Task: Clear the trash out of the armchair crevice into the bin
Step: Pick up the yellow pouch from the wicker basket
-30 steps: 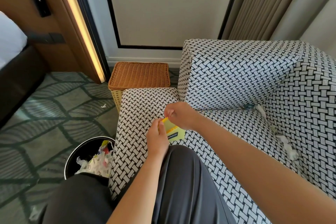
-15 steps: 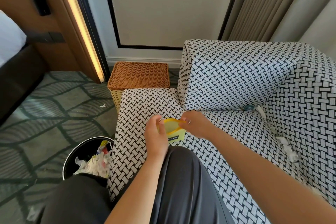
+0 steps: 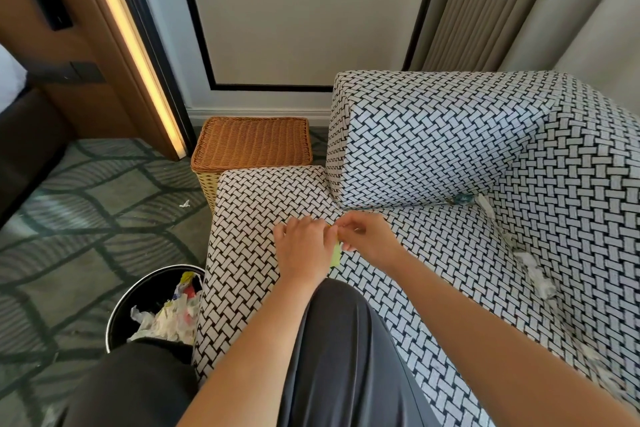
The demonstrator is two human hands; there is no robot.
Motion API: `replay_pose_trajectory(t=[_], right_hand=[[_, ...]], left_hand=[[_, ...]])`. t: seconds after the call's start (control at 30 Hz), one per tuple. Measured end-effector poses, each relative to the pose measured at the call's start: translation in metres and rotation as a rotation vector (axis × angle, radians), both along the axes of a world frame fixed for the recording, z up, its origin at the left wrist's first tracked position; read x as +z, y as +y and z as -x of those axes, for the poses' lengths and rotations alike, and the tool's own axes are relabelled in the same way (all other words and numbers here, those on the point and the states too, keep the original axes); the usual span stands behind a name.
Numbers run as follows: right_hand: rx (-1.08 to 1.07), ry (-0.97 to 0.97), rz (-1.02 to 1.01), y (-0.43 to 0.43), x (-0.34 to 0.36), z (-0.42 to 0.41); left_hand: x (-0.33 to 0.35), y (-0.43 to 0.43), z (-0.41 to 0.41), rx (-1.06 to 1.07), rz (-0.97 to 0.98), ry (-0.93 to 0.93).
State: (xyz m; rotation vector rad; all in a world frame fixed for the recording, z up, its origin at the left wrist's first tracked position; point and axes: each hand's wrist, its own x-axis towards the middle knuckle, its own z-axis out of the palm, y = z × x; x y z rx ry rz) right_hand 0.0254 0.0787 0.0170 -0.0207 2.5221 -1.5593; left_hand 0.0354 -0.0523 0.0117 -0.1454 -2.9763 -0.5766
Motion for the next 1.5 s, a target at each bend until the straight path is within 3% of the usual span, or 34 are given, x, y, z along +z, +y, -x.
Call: replay_pose_trajectory(t=[0.2,0.5,0.77,1.0,1.13,1.23,1.33,1.5], right_hand=[[0.065,-0.008,-0.026,0.001,0.001,-0.002],[0.125,0.100,-0.278,-0.011,0.001,0.005],[0.142,0.160,-0.346,-0.007,0.001,0.014],[0.169,0.204,-0.382,-0.014,0.007,0.024],[0.074,0.105,-0.425,0.008,-0.002,0.029],[-0.041,0.022,-0.326,0.025,-0.011,0.026],[-0.056,-0.009,-0.243,0.024,-0.013,0.025],[-0.037,0.042,-0.231,0.010,-0.012,0.026]], left_hand=[[-0.002,0.004,0.001,0.063,-0.091,0.025],[0.002,-0.007,0.005,-0.032,-0.043,0.068],[0.005,-0.014,0.016,-0.014,-0.225,0.070],[0.014,-0.032,0.024,-0.008,-0.107,0.071],[0.011,-0.067,0.030,0.188,-0.229,-0.057],[0.000,-0.100,0.030,0.280,-0.340,-0.122],[-0.011,-0.109,0.024,0.225,-0.430,-0.177],[-0.019,-0.081,0.024,0.126,-0.641,-0.442]])
